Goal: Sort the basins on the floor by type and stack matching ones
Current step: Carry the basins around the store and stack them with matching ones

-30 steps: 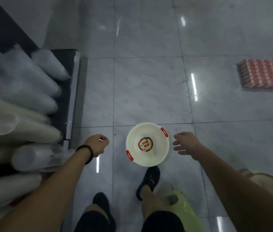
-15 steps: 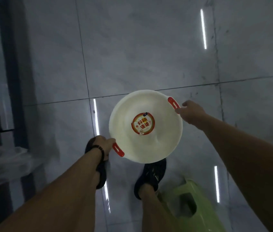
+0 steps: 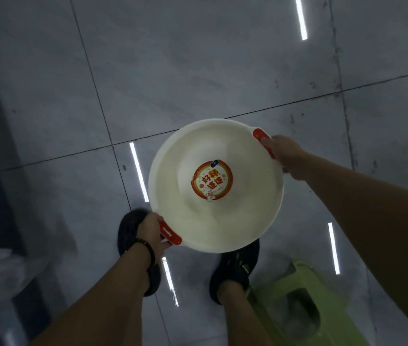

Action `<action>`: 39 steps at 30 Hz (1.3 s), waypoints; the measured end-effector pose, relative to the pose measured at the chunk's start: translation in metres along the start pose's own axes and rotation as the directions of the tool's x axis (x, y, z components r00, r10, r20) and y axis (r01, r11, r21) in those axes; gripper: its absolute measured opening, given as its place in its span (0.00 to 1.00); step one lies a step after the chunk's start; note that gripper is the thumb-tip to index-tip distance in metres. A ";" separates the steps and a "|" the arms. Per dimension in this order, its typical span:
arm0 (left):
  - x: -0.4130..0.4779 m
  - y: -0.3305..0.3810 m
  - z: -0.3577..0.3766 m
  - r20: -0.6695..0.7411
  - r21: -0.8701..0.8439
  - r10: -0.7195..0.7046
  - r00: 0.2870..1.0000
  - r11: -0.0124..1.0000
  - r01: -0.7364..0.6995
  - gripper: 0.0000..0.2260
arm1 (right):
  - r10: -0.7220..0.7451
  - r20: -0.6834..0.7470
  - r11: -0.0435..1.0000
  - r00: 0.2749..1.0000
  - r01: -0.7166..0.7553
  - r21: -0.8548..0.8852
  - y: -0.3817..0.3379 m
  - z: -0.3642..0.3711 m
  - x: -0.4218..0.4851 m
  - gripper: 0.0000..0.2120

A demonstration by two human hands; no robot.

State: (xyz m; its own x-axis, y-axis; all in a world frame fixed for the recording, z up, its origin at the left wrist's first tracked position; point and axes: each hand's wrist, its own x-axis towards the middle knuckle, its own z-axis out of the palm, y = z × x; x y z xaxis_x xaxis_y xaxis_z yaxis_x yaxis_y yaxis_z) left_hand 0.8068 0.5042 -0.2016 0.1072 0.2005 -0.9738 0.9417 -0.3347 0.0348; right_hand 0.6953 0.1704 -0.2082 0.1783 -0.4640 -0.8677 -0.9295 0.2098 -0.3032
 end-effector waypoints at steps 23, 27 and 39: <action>-0.466 0.151 0.077 0.539 0.391 0.377 0.753 0.680 -0.620 0.12 | 0.404 -0.228 0.391 0.886 0.058 0.918 0.055 -0.191 -0.461 0.12; -0.579 0.119 0.100 0.655 0.498 0.284 0.700 0.534 -0.683 0.15 | 0.506 -0.262 0.180 0.822 0.196 0.964 0.092 -0.188 -0.590 0.11; -0.770 -0.171 0.132 0.822 0.557 -0.109 0.559 -0.051 -0.829 0.19 | 0.790 -0.180 -0.239 0.586 0.565 0.789 0.278 -0.067 -0.887 0.13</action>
State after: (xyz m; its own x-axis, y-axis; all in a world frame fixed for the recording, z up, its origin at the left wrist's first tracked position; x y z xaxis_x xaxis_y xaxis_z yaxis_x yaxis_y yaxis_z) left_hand 0.5212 0.2856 0.5129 -0.3045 -0.6082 -0.7330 -0.3146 -0.6622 0.6801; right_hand 0.2568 0.5824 0.5032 -0.6880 -0.2611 -0.6771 0.5781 0.3668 -0.7289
